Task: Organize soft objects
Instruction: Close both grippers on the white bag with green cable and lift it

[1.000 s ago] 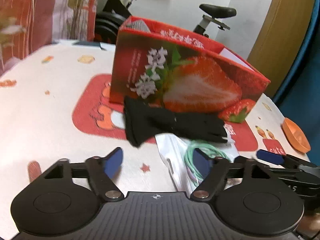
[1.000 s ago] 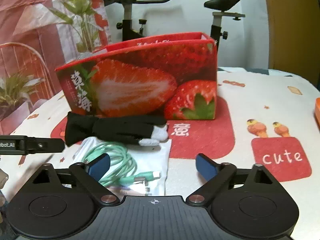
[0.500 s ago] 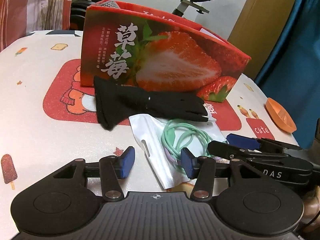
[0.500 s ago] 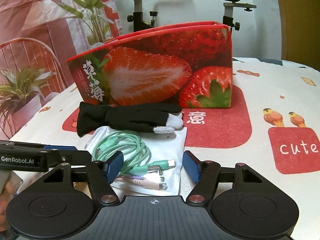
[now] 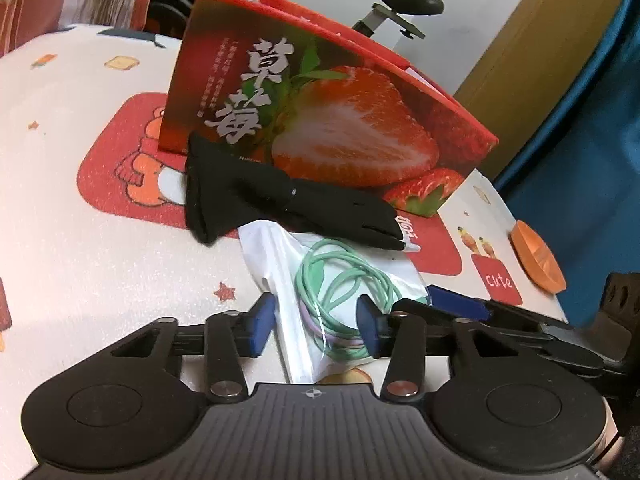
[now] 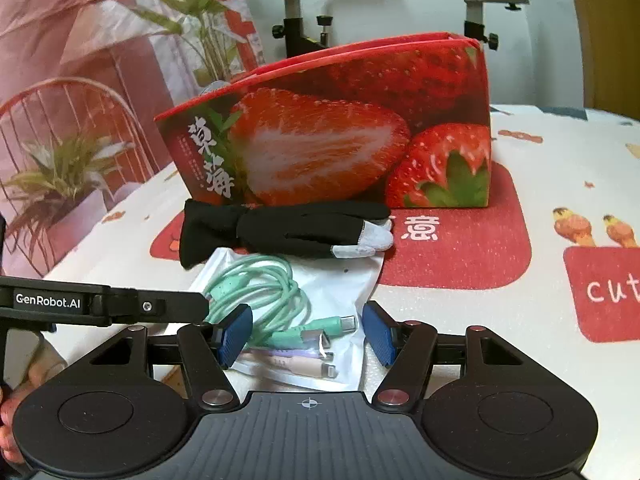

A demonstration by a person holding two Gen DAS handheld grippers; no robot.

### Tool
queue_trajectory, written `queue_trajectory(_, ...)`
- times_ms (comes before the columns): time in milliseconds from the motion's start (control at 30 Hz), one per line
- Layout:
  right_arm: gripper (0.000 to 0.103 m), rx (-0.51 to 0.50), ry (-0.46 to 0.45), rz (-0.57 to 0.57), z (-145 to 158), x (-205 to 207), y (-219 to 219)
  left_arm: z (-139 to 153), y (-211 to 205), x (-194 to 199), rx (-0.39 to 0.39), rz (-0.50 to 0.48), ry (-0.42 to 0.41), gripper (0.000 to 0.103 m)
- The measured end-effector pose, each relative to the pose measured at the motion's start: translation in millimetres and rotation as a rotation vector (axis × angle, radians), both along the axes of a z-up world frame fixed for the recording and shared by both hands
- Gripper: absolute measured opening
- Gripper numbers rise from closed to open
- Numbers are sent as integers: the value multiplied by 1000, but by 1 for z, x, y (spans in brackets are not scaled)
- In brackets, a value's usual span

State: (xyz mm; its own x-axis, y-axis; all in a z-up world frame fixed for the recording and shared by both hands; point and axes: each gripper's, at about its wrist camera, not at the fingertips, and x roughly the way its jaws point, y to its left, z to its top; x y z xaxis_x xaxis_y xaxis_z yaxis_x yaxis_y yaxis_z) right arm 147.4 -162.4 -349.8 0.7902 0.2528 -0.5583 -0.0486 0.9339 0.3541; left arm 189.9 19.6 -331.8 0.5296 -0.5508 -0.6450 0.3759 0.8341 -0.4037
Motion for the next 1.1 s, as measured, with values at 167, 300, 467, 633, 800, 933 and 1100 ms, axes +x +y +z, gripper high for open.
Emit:
queue_trajectory(167, 59, 143, 12, -31, -3, 1, -16, -2, -1, 0, -10, -6, 11, 45)
queue_trajectory(300, 59, 168, 20, -24, -3, 1, -15, -4, -2, 1, -28, -11, 19, 45)
queue_trajectory(467, 42, 199, 40, 17, -5, 4, -8, -4, -1, 1, -37, -20, 22, 44)
queue_trajectory(633, 39, 186, 30, 13, -4, 3, -6, -3, -4, -1, -12, -26, 5, 43)
queue_trajectory(800, 32, 200, 32, 1, -5, 2, -10, -2, -1, 1, -16, -5, 36, 39)
queue_trajectory(933, 30, 184, 28, -3, -3, 0, -8, 2, -2, -1, -3, -2, 23, 38)
queue_trajectory(1100, 30, 177, -12, -5, 8, -4, -7, 12, 3, -4, -31, 14, 4, 38)
